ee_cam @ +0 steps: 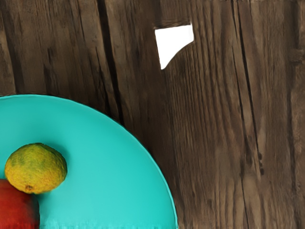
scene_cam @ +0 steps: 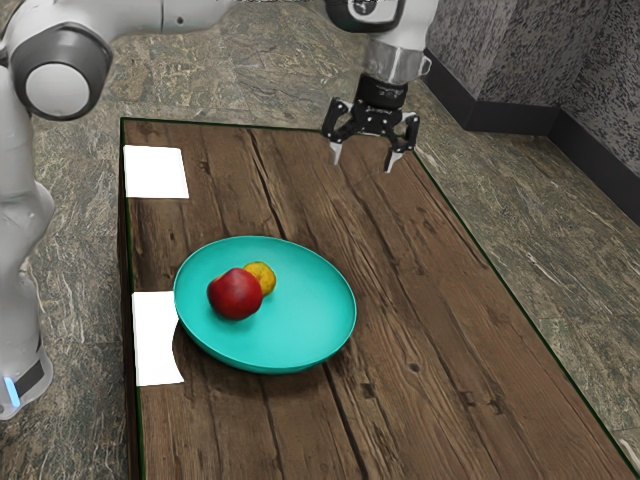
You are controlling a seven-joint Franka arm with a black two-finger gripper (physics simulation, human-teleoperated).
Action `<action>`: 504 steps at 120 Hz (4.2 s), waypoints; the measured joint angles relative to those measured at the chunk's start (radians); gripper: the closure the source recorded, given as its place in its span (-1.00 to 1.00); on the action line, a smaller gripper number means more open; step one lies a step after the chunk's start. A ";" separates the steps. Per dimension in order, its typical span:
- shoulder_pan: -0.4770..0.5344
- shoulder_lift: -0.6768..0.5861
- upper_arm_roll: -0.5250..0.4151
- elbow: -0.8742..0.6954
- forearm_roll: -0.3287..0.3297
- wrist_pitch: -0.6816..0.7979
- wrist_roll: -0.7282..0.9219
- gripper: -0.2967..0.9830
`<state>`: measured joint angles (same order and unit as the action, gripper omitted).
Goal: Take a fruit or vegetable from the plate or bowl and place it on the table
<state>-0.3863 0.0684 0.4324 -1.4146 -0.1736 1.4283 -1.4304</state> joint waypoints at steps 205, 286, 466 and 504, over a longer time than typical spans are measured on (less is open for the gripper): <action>0.124 -0.656 -0.236 -1.067 -0.039 0.369 2.123 -0.54; 0.118 -0.589 -0.251 -1.068 -0.099 0.417 2.321 -0.54; 0.112 -0.471 -0.283 -1.066 -0.147 0.505 2.376 -0.02; 0.109 -0.294 -0.471 -0.735 -0.157 0.562 2.357 -0.06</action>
<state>-0.2773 -0.2260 -0.0383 -2.1499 -0.3307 1.9899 0.9270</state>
